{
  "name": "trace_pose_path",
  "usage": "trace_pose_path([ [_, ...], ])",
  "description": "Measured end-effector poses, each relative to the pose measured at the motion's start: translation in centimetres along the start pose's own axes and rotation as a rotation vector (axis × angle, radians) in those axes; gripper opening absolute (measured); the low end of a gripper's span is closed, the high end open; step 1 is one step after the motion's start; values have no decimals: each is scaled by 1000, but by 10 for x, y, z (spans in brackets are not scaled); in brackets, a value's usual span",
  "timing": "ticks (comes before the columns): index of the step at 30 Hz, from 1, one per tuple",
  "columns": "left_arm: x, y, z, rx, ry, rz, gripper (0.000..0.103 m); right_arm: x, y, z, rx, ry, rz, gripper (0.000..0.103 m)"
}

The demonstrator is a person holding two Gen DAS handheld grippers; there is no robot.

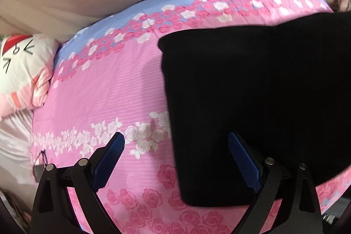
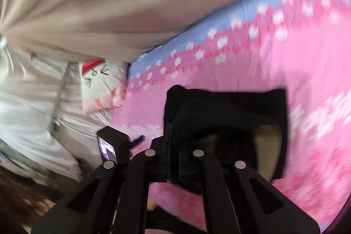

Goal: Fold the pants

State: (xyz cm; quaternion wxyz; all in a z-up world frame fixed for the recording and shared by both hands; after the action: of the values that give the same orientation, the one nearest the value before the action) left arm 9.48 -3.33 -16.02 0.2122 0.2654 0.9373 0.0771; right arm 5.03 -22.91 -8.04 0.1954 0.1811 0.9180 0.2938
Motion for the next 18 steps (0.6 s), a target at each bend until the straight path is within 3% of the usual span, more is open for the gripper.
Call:
trace_pose_path([
  [3,4,0,7,13,22,2,94,39,-78,55,178,132,32,5],
  [5,8,-6,19,23,55,21,94,50,-100,61,145,109,124,8],
  [7,11,-10,25,4,63,48,94,55,-96,41,128,29,114,23],
  [9,12,-14,24,-2,57,70,94,59,-96,24,154,-29,80,66],
  [10,13,-17,22,4,50,79,94,61,-97,20,143,-37,75,70],
  [12,15,-24,16,44,34,94,94,63,-98,27,125,-21,77,69],
  [13,15,-30,13,64,26,107,94,63,-98,37,119,20,71,63],
  [14,15,-39,7,85,17,128,94,64,-98,50,108,92,67,34],
  [15,15,-48,1,111,8,142,94,63,-97,59,101,149,94,22],
  [18,10,-83,-30,273,-48,173,94,42,-78,62,-38,180,210,14],
])
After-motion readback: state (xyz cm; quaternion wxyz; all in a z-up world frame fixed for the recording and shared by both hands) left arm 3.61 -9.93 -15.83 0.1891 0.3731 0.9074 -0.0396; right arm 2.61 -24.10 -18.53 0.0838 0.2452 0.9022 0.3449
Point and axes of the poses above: each gripper's, at about its wrist camera, not at the fingertips, and z roughly the way its jaws point, y to its left, x to its underside, the point moved 7 cm from there along z, roughly the way its jaws point, and after that the axes turned 6 degrees about z, right-handed, at the moved point
